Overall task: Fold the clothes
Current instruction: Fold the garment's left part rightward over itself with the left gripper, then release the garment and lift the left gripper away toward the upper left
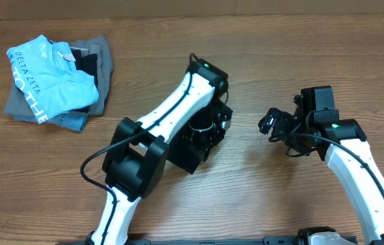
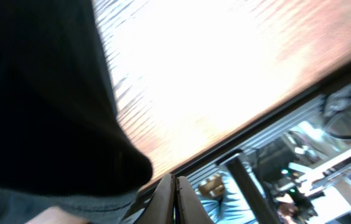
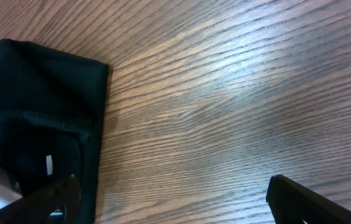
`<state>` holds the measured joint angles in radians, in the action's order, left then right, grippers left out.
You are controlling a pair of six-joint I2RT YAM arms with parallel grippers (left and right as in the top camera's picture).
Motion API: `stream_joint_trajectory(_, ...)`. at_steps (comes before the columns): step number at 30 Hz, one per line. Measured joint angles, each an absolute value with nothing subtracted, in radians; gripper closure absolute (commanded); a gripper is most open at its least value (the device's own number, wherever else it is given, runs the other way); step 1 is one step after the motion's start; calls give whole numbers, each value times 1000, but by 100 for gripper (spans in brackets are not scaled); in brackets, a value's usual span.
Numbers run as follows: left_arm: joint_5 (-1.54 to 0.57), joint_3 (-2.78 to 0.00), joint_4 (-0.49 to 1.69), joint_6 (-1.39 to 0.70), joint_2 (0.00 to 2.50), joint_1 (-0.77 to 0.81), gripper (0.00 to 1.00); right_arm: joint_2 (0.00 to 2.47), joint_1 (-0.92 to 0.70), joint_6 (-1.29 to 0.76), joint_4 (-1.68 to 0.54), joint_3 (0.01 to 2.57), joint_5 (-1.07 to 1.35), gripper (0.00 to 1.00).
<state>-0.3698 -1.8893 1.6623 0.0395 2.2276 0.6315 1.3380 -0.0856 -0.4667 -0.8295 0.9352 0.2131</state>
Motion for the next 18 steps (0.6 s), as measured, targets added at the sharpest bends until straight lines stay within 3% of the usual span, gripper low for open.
stream_joint_trajectory(6,-253,-1918,1675,-43,2194,589,95,1338,-86,-439,-775,935,260,0)
stream_joint_trajectory(11,-113,-2025,1653,-166,2017,458,80,1338,-131,-357,-638,935,407,1)
stream_joint_trajectory(13,-84,-2057,1634,-189,1933,389,71,1339,-173,-339,-589,935,433,5)
stream_joint_trajectory(18,-47,-2082,1630,-219,1779,239,63,1413,-288,-333,-500,936,391,17)
